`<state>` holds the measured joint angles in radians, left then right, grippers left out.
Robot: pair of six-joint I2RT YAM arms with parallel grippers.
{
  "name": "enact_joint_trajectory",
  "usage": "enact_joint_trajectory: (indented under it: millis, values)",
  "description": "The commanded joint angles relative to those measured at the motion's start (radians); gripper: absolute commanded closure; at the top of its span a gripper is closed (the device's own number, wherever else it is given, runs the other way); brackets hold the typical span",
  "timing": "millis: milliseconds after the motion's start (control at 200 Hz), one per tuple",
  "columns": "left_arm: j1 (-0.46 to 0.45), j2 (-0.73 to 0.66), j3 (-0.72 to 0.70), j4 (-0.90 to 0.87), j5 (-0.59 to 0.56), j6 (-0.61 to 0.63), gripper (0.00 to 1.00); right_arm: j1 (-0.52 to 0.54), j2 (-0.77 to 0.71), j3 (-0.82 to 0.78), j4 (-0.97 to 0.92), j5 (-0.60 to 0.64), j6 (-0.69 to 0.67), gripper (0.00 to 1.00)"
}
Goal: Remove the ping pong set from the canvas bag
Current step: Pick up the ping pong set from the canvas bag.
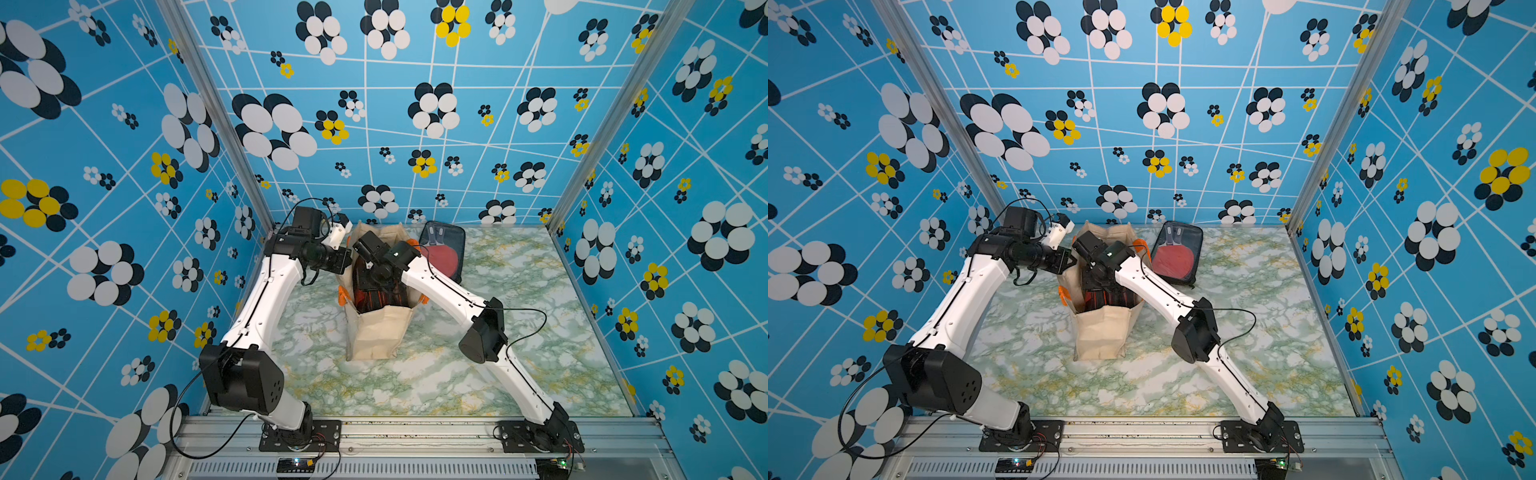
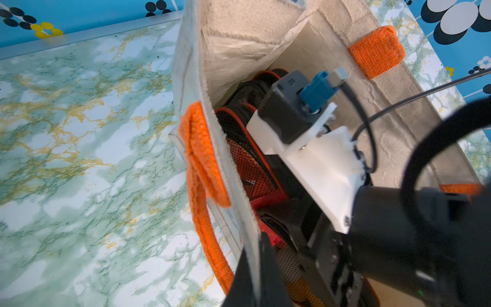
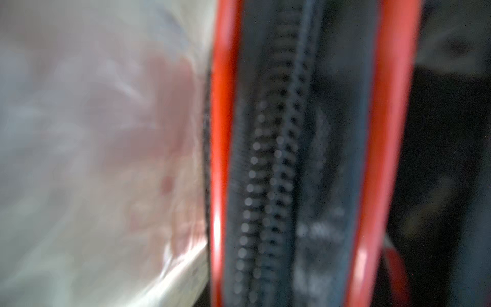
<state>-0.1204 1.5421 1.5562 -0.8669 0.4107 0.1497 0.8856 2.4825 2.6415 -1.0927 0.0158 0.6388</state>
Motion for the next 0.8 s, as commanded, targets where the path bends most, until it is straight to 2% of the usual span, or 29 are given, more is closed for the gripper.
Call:
enact_joint_trajectory:
  millis: [0, 440, 795]
  values:
    - [0.001, -0.020, 0.002, 0.028, -0.012, -0.002, 1.00, -0.007, -0.156, 0.092, 0.016, 0.099, -0.059, 1.00]
    - [0.002, -0.007, 0.018, 0.020, -0.013, -0.002, 1.00, -0.010, -0.239, 0.149, -0.001, 0.188, -0.125, 1.00]
    - [0.002, -0.003, 0.008, 0.022, -0.009, 0.001, 1.00, -0.060, -0.350, 0.149, 0.031, 0.212, -0.156, 1.00]
